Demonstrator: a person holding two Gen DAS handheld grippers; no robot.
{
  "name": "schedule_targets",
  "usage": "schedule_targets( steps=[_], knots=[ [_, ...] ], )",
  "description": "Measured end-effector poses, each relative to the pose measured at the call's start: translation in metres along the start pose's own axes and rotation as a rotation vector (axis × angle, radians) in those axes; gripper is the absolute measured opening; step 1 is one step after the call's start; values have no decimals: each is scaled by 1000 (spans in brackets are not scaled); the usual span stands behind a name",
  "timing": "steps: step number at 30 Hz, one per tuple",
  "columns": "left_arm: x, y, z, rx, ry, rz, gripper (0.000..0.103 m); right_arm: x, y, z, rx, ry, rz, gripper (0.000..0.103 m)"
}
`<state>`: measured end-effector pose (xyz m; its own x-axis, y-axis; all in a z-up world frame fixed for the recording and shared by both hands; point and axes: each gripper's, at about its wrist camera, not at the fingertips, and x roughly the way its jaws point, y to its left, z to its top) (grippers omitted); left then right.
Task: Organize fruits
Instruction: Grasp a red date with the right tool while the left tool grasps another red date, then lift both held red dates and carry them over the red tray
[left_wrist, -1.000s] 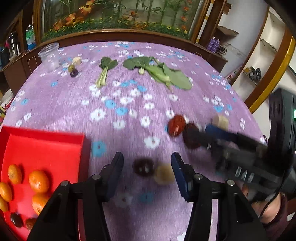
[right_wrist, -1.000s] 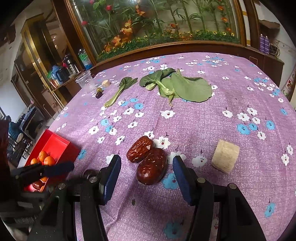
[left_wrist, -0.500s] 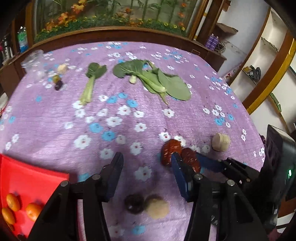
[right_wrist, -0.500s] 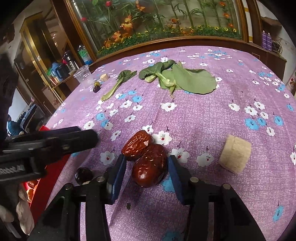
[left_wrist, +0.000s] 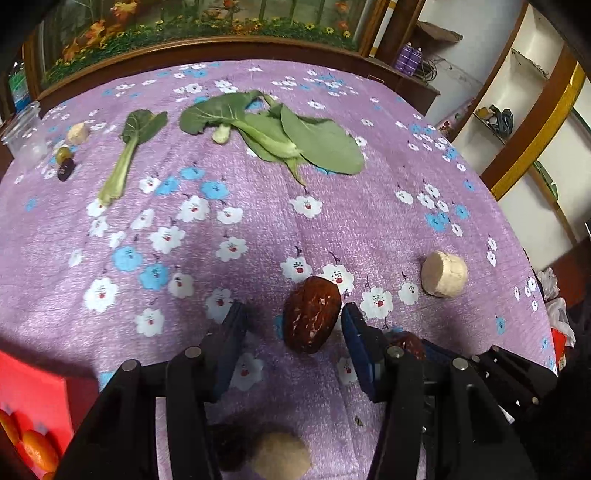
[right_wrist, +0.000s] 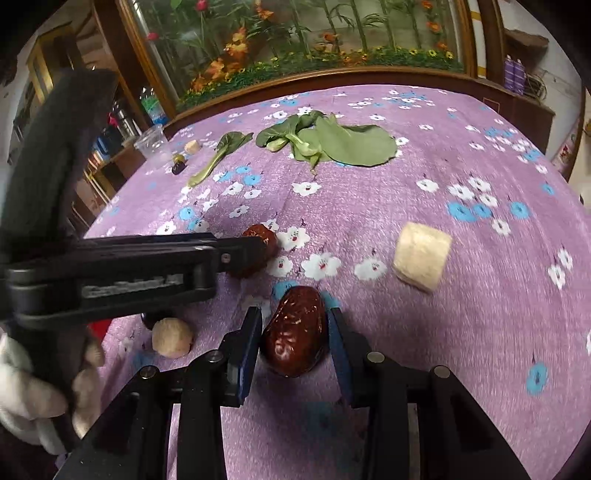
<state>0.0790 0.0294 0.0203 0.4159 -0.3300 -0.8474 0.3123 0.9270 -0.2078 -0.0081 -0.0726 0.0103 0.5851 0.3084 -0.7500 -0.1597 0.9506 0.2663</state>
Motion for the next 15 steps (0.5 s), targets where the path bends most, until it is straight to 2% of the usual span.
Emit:
schedule_targets(
  steps=[3,4,8,15],
  knots=[
    [2,-8,0,38,-12,20,37,2,-1,1,4,-10,12,39],
    [2,-11,-1,55,-11,23,27,2,-1,1,3,-13,14,39],
    [-4,-16,-5,83,-31,44,28,3,-1,1,-1,-20,24,39],
    [-55,-9,-22,54,-115,60,28,1,0,0,-2,-33,38,38]
  ],
)
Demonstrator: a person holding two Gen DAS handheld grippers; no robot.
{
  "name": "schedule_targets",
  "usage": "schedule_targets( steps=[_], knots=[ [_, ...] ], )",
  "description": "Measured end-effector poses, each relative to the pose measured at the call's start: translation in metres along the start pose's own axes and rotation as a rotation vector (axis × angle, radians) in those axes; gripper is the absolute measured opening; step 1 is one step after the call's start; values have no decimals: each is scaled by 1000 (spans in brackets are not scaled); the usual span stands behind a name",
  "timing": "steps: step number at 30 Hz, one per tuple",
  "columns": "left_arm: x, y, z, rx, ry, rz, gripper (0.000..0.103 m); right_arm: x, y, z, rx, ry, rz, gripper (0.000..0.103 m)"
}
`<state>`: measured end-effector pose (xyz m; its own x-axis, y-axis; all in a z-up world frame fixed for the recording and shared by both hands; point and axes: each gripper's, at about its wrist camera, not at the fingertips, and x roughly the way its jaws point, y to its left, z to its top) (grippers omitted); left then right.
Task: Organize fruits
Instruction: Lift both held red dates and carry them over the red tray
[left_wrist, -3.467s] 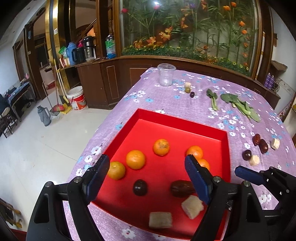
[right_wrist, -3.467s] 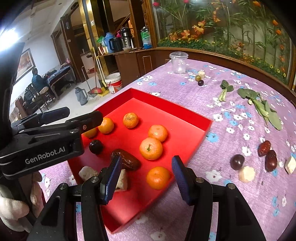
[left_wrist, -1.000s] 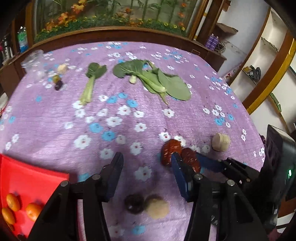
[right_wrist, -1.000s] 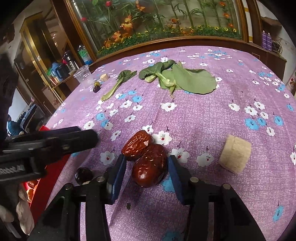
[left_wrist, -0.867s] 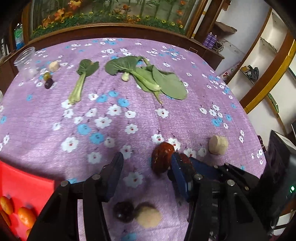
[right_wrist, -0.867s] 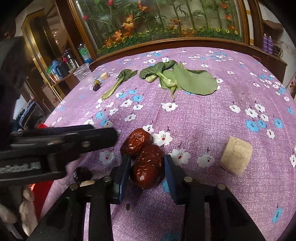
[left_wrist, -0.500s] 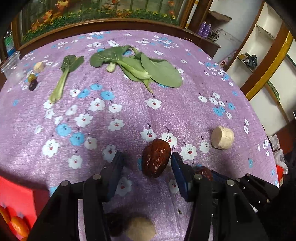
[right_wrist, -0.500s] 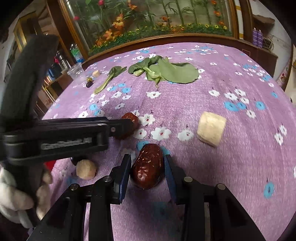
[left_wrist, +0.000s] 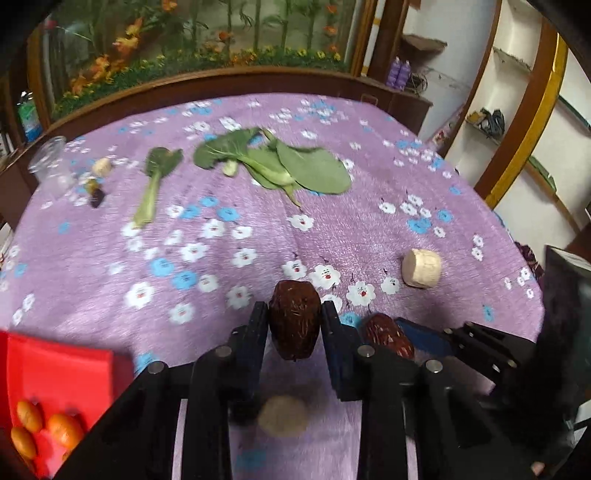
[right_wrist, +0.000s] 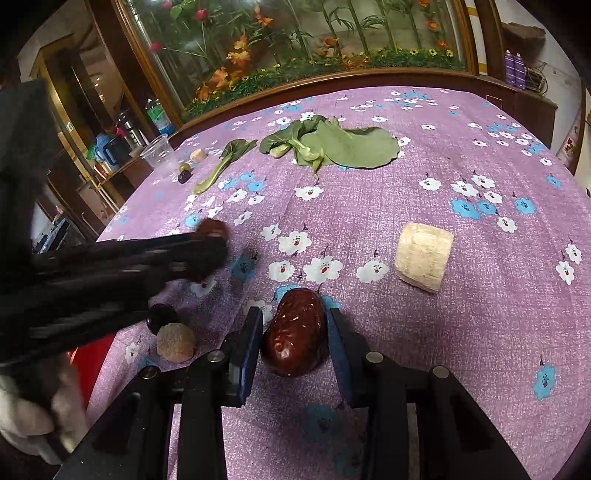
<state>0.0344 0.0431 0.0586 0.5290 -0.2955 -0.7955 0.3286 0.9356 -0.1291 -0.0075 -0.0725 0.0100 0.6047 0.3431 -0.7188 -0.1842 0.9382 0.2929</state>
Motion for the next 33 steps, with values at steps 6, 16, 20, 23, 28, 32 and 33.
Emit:
schedule_targets(
  steps=[6,16,20,23,28,32,33],
  knots=[
    [-40,15,-21,-60,-33,43,28,-18,14,0,-40,-30,-14,37],
    [-83,35,-59,-121,-102,115,28,-44,56,-12,-103,-52,7,37],
    [-99,43,-72,-133,-122,145,28,-46,79,-15,-135,-49,23,37],
    [-108,49,-80,-151,-129,148,28,-47,96,-19,-163,-48,36,36],
    [-124,62,-93,-181,-150,149,28,-51,125,-24,-214,-48,53,36],
    [-136,75,-101,-209,-171,150,28,-53,142,-27,-255,-50,48,32],
    [-139,80,-103,-217,-176,150,28,-53,143,-26,-253,-53,45,32]
  ],
)
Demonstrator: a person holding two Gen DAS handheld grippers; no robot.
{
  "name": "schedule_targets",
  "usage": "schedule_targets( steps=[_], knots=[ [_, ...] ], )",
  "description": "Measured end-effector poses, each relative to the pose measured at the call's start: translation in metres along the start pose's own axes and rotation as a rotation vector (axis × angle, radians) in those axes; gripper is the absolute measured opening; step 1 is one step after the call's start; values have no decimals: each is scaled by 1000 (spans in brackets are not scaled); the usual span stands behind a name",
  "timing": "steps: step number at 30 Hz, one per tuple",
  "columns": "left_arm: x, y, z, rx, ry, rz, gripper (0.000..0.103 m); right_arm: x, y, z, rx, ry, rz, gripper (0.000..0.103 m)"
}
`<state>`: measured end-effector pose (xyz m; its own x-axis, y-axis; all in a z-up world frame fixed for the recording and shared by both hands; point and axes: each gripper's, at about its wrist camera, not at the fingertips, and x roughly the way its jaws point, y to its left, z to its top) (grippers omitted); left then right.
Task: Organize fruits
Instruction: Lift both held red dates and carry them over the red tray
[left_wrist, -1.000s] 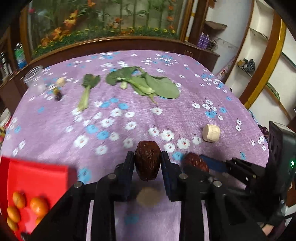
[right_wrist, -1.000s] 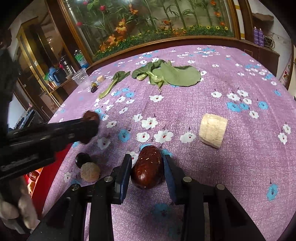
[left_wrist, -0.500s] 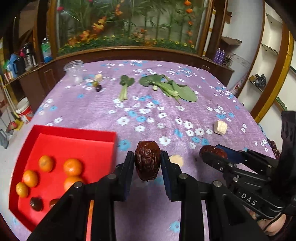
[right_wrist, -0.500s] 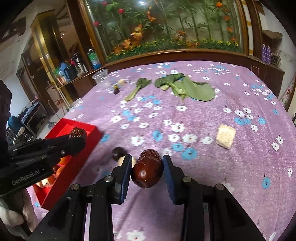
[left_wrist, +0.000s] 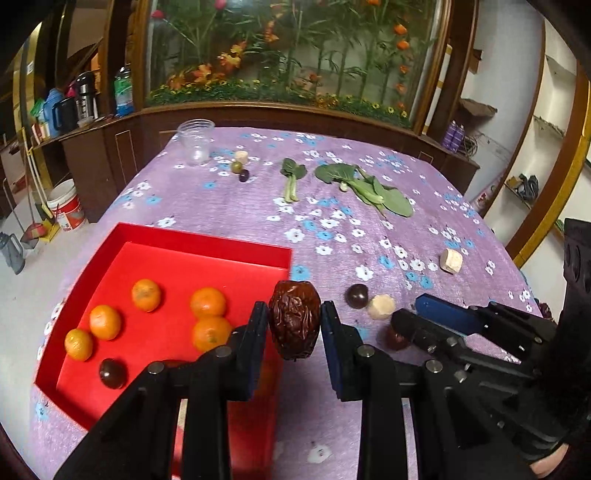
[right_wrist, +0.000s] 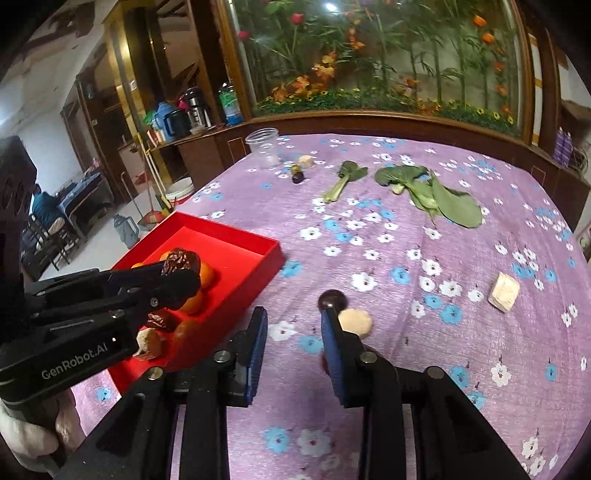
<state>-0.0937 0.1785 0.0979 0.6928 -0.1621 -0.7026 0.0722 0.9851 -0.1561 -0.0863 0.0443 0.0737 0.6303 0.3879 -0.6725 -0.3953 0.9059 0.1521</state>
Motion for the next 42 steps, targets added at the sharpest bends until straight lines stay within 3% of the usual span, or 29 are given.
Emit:
schedule_targets(
  steps=[6,12,16,17,28,42],
  knots=[
    [-8,26,-5,-51,-10,1,28,0,-36,-2,102,7,-63,32],
    [5,29,-10,-73,25,-29,28,19,-57,-18,166,96,-20,34],
    [11,19,-11,-46,39,-36,28,38,-47,-27,143,137,-31,58],
    [12,17,-12,-42,41,-37,28,40,-43,-28,126,133,-41,59],
    [14,14,-12,-47,38,-39,28,39,-27,-29,55,116,-73,56],
    [-5,52,-15,-108,-3,-1,28,19,24,-8,-60,53,1,56]
  ],
)
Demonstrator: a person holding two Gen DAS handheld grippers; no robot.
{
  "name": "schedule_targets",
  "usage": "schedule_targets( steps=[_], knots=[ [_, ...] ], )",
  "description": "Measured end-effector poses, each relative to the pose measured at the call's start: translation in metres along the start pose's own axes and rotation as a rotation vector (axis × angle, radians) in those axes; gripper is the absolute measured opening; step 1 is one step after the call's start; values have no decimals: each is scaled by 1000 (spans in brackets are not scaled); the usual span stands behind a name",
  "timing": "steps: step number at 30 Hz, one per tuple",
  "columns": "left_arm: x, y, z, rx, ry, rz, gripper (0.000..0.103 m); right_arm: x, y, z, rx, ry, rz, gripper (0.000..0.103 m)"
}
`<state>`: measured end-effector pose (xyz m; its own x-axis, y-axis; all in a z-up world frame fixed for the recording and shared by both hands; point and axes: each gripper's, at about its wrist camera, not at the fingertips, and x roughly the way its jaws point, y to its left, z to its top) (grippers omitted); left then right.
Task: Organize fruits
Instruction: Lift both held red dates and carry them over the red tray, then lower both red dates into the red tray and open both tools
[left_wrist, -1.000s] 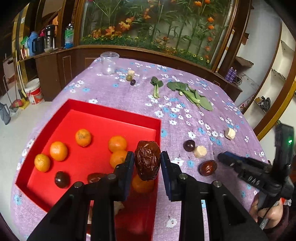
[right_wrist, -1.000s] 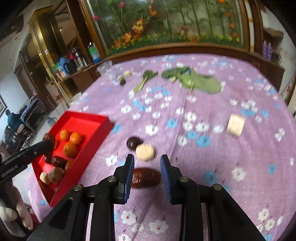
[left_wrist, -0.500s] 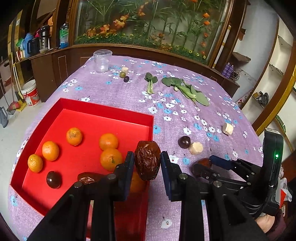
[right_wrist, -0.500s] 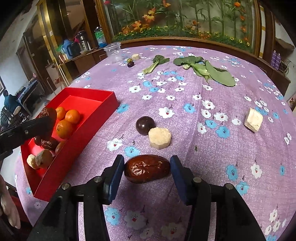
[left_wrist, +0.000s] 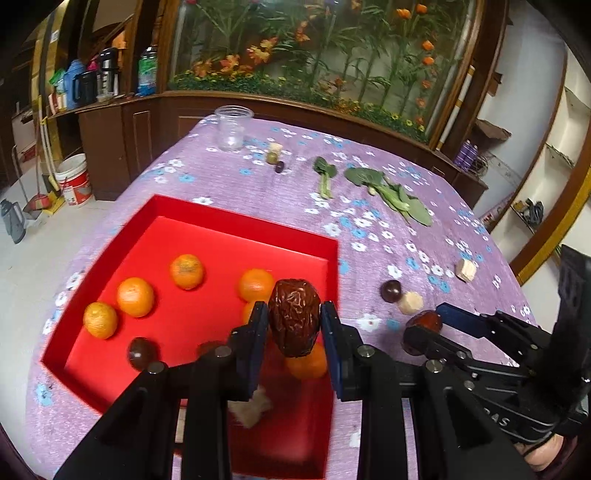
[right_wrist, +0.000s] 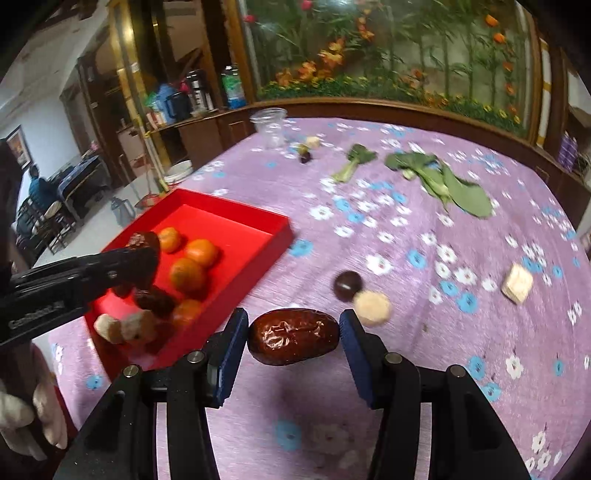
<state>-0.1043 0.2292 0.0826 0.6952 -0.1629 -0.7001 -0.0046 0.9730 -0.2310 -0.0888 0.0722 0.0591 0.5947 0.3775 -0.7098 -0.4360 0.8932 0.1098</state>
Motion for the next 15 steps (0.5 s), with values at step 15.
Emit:
schedule_targets(
  steps=[15],
  knots=[
    [-17,65,-7,-89,-36,140,28,29,71,26,-161,14,70,56]
  ],
)
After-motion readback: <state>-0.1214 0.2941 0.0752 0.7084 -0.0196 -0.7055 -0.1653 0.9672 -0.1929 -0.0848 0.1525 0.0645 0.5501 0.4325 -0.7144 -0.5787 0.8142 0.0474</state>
